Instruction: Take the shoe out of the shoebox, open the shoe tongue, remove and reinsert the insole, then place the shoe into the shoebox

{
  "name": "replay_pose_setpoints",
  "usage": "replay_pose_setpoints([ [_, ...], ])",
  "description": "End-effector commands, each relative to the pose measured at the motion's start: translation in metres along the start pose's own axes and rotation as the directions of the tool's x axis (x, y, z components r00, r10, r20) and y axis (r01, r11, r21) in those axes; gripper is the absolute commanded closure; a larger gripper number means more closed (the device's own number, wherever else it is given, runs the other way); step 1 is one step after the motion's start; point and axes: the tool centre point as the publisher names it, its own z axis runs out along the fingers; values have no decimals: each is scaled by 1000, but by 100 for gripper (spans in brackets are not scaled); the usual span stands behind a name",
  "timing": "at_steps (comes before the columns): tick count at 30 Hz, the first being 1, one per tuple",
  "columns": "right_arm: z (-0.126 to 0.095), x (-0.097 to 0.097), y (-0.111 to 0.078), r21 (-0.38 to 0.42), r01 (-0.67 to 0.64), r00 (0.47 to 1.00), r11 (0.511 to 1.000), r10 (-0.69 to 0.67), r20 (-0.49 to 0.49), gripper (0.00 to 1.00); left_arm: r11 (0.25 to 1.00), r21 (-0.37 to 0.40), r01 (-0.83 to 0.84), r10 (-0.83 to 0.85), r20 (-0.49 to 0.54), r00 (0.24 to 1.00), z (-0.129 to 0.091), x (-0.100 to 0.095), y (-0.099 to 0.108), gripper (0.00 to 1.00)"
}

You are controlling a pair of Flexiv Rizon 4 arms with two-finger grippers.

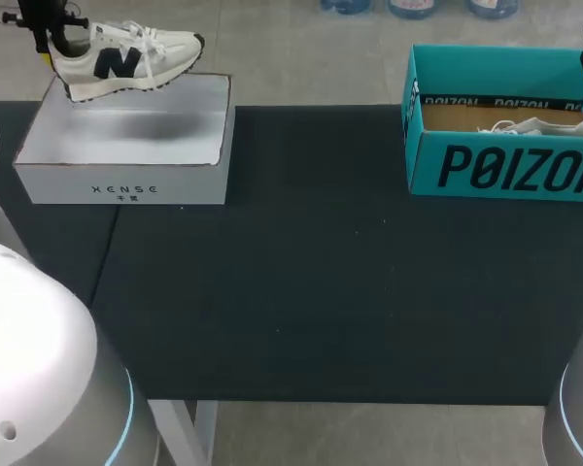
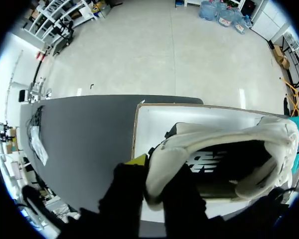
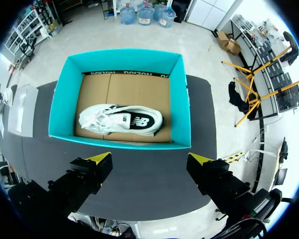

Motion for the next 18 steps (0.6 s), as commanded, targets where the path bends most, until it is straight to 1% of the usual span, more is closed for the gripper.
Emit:
replay_pose_setpoints([
  [1,0,0,0,0,-1,1000,1000,1,-1,0,988,152,3,-12,61,998,-58,16,45,100],
  [3,0,0,0,0,-1,1000,1000,1,-1,0,986,167,8,-24,93,995,-64,24,51,100],
  [5,0,0,0,0,-1,1000,1000,1,-1,0,983,181,15,-32,87,996,-70,32,58,100],
  [6,0,0,0,0,-1,1000,1000,1,-1,0,982,190,17,-37,103,994,-71,35,60,100],
  [7,0,0,0,0,-1,1000,1000,1,-1,0,981,193,17,-35,88,995,-73,39,63,100],
  [11,0,0,0,0,-1,1000,1000,1,-1,0,981,192,25,-39,73,997,-79,52,76,100],
  [18,0,0,0,0,-1,1000,1000,1,-1,0,980,199,24,-45,101,994,-94,81,108,100],
])
